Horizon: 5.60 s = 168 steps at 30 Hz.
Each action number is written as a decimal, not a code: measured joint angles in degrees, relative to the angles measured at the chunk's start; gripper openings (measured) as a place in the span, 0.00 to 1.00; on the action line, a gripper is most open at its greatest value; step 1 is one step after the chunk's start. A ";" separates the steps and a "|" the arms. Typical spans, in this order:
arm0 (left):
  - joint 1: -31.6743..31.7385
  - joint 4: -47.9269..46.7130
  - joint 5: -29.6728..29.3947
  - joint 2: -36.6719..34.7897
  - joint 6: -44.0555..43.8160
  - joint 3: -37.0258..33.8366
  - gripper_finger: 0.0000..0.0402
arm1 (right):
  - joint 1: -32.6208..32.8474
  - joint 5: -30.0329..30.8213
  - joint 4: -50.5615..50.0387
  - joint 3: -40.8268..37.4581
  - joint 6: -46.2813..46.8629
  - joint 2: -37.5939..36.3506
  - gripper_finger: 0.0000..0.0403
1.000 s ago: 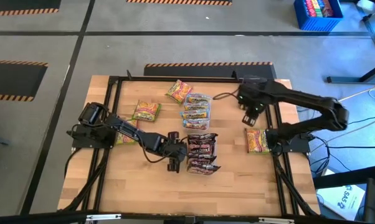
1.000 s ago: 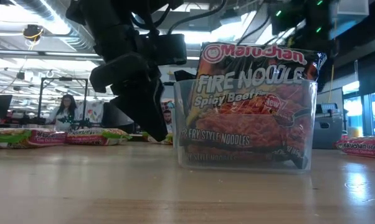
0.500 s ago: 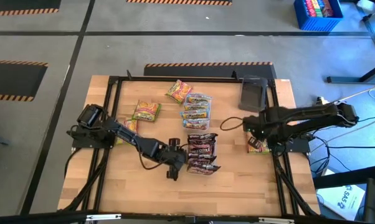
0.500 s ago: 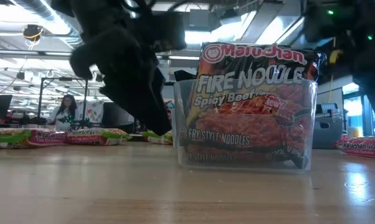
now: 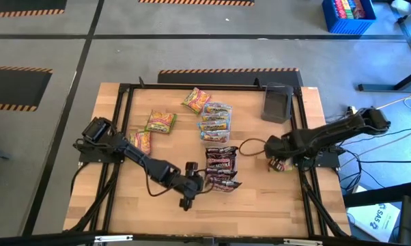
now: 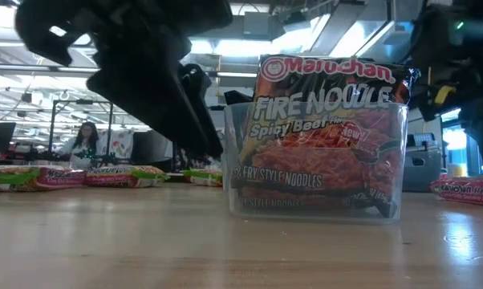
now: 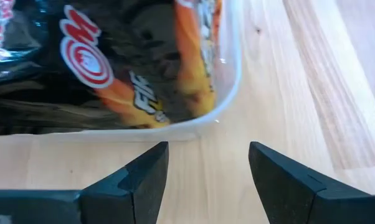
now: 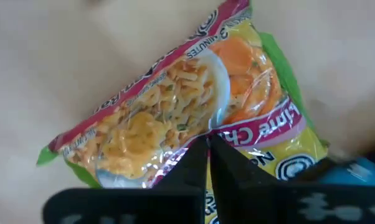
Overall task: Sort Maruchan noodles
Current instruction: Put the green noodle pack into the black bin
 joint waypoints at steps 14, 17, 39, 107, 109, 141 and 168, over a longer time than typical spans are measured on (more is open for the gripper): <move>-0.43 0.59 -0.15 0.02 -3.12 0.00 0.54 | 25.01 -2.04 28.63 1.91 4.51 8.92 0.01; -0.80 0.81 -0.16 0.02 -4.55 0.00 0.54 | 27.66 -1.70 36.53 2.57 4.77 13.97 0.01; -11.45 6.45 -7.23 0.11 -13.32 0.00 0.54 | 31.15 9.69 50.18 31.17 -2.68 45.63 0.01; -8.87 37.50 -8.55 17.64 -17.37 0.00 0.54 | 26.35 9.04 83.88 8.59 33.70 40.88 0.79; -8.79 37.48 -8.55 17.64 -17.46 0.00 0.54 | 26.35 9.36 83.82 10.15 33.39 42.35 0.79; -9.62 38.98 -6.44 17.21 -17.34 0.00 0.54 | 25.99 14.82 71.36 23.31 20.38 44.32 0.39; -15.54 -6.45 8.76 -9.40 -13.91 0.00 0.54 | 12.35 20.77 29.91 23.40 -15.05 1.57 0.22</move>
